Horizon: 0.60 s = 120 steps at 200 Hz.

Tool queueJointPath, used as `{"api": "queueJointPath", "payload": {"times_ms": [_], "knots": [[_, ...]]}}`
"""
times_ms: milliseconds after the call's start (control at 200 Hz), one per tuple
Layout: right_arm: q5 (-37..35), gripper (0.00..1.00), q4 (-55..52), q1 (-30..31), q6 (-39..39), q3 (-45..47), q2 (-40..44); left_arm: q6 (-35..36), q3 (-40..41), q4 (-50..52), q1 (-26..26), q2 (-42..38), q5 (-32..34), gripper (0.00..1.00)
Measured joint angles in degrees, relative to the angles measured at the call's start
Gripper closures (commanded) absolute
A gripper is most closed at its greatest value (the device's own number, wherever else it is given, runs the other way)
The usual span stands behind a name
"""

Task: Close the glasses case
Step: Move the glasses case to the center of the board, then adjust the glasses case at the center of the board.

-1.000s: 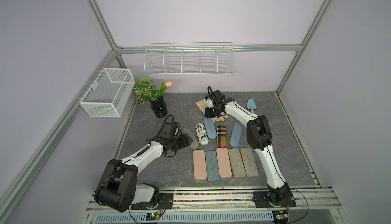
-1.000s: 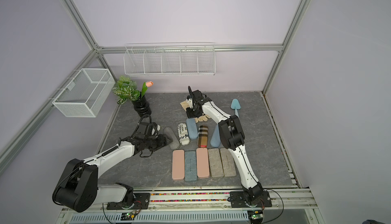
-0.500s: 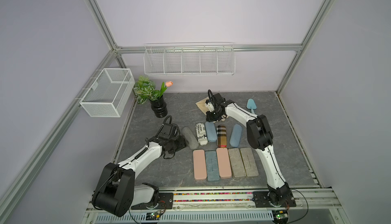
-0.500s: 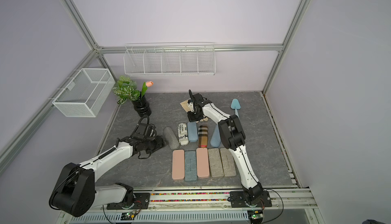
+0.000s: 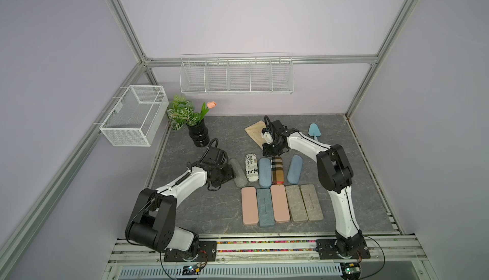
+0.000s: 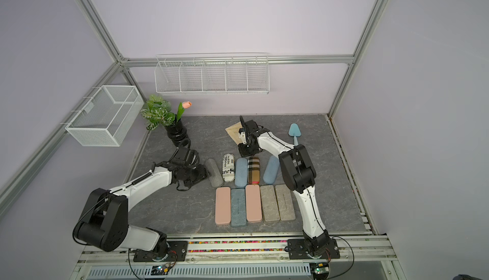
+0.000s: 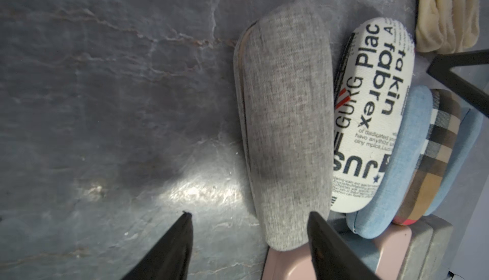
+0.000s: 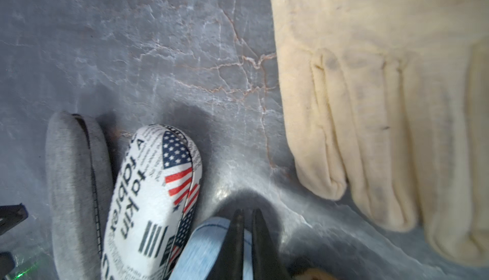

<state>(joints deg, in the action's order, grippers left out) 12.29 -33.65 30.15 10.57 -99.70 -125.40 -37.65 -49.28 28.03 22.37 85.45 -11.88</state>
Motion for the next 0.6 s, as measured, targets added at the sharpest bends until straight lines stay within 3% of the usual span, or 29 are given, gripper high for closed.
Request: {"api": "queueJointPath", "payload": {"times_ms": [115, 320, 505, 600], "knots": [[-2.3, 0.88, 1.0, 0.0, 0.8, 3.7, 6.9, 1.5, -4.9, 2.0, -1.0, 4.3, 0.5, 0.4], [-10.7, 0.9, -3.0, -0.1, 2.1, 5.6, 20.0, 2.7, -7.5, 7.0, -5.4, 5.8, 1.9, 0.82], [-17.0, 0.9, -8.4, -1.9, 3.9, 13.0, 28.9, 2.4, -7.3, 11.0, -7.0, 5.8, 3.7, 0.96], [-18.9, 0.9, -10.5, -3.6, 5.0, 18.5, 31.1, 2.3, -6.8, 11.5, -6.9, 6.1, 3.7, 0.98]]}}
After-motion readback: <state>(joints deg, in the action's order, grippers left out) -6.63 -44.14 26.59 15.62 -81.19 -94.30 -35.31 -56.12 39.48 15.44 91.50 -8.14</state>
